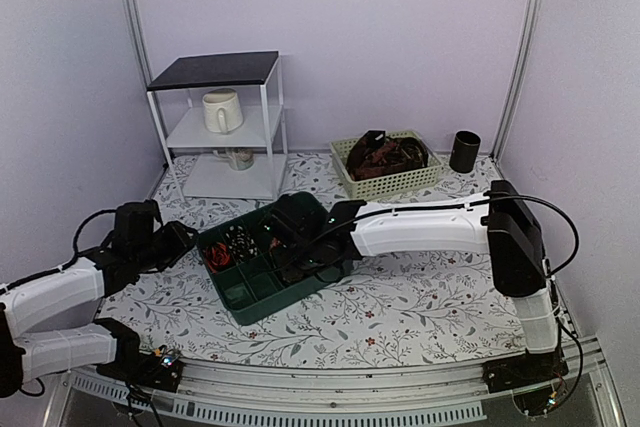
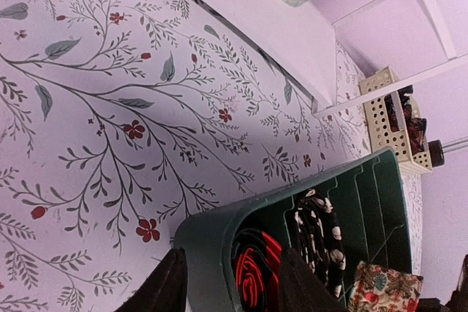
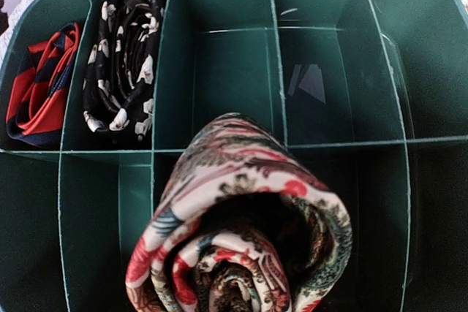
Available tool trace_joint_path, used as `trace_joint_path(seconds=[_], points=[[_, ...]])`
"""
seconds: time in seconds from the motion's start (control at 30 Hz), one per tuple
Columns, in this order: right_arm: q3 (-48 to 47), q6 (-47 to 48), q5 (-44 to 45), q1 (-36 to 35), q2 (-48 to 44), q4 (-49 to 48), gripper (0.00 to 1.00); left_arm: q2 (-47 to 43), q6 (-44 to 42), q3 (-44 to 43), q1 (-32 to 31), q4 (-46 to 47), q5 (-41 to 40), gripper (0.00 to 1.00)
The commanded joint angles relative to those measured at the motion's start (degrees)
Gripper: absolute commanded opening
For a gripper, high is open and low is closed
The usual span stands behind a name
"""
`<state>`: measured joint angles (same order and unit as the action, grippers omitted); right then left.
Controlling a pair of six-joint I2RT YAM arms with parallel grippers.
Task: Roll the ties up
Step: Place the tie in the storage box.
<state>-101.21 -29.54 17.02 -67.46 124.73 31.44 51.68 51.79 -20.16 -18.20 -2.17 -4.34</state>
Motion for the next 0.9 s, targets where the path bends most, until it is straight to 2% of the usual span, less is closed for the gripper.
trace_joint_path(seconds=[0.0, 0.13, 0.43, 0.63, 0.87], points=[[-3.83, 3.94, -0.03, 0.40, 4.38, 4.88, 0.19, 1.71, -1.17, 1.33, 1.22, 3.24, 3.00, 0.42], [-4.79, 2.15, -5.24, 0.01, 6.35, 8.45, 0.19, 2.62, -0.74, 1.81, 1.56, 4.02, 3.84, 0.42], [-10.04, -0.70, -7.27, -0.44, 11.37, 15.61, 0.18, 3.90, 0.21, 2.75, 1.89, 5.58, 4.27, 0.40], [-10.33, 0.11, -10.58, -1.18, 6.02, 17.52, 0.19, 4.50, 0.44, 3.30, 1.95, 6.04, 5.04, 0.40], [-10.49, 0.40, -10.54, -1.11, 3.09, 20.91, 0.19, 4.91, -0.01, 3.28, 1.99, 6.92, 5.71, 0.40]])
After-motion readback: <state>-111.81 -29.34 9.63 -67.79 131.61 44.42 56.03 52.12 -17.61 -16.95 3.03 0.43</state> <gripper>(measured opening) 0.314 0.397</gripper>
